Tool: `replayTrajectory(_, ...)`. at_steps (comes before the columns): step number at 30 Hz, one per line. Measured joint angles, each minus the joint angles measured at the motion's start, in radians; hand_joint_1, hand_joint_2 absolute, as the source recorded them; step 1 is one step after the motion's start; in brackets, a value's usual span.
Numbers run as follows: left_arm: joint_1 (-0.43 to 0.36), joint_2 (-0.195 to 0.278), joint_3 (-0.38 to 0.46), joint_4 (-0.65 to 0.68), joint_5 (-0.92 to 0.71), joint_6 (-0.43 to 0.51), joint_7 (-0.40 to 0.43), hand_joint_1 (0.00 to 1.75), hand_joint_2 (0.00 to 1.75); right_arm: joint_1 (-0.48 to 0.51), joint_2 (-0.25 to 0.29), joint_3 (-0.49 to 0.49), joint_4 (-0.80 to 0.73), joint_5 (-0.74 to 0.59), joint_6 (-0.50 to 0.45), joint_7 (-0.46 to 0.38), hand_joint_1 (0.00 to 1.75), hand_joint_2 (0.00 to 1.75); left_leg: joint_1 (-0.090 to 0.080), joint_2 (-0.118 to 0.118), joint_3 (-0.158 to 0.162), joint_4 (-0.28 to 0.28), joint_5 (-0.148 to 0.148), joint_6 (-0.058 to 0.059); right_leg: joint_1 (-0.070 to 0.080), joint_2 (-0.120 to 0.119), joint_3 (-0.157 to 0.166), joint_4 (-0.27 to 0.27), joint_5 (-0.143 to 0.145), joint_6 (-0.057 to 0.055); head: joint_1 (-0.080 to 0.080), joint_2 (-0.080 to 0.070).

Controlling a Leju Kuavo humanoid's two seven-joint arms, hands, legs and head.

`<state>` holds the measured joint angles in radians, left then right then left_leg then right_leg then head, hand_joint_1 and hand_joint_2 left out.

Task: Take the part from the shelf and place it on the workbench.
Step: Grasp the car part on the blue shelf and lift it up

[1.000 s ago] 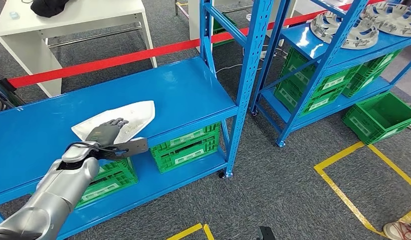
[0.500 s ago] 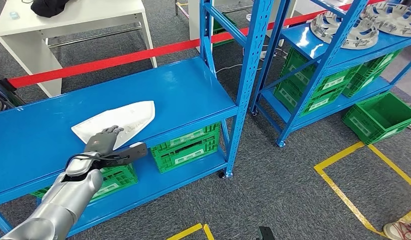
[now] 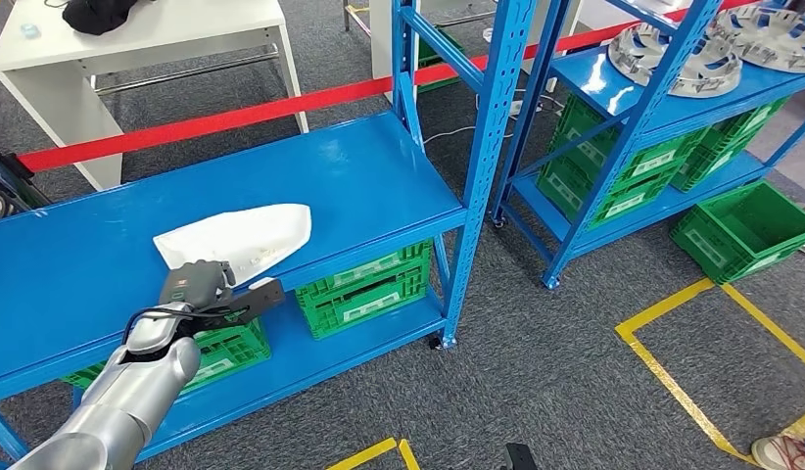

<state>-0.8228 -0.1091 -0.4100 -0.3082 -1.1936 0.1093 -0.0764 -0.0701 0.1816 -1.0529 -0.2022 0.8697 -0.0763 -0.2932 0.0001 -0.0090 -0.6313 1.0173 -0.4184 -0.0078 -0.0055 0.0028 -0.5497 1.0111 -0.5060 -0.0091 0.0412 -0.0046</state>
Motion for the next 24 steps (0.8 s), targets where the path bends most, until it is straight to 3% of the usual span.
replayTrajectory(17,0.004,-0.001,0.033,-0.001,0.000,0.038,-0.054,1.74,1.75,0.000,0.000,0.000,0.000,0.009,0.002,-0.003,0.00,0.00,0.000,0.000,0.000,0.000,0.000,0.000,0.000,0.000,0.000,0.000,0.000,0.000,0.000,0.000)
replayTrajectory(21,0.004,-0.002,0.040,-0.002,0.003,0.064,-0.081,1.55,1.75,0.000,0.000,0.000,0.000,0.010,0.002,-0.003,0.00,0.00,0.000,0.000,0.000,0.000,0.000,0.000,0.000,0.000,0.000,0.000,0.000,0.000,0.000,0.000)
replayTrajectory(24,0.004,-0.006,0.048,-0.007,0.004,0.109,-0.108,1.57,1.75,0.000,0.000,0.000,0.000,0.010,0.001,-0.003,0.00,0.00,0.000,0.000,0.000,0.000,0.000,0.000,0.000,0.000,0.000,0.000,0.000,0.000,0.000,0.000)
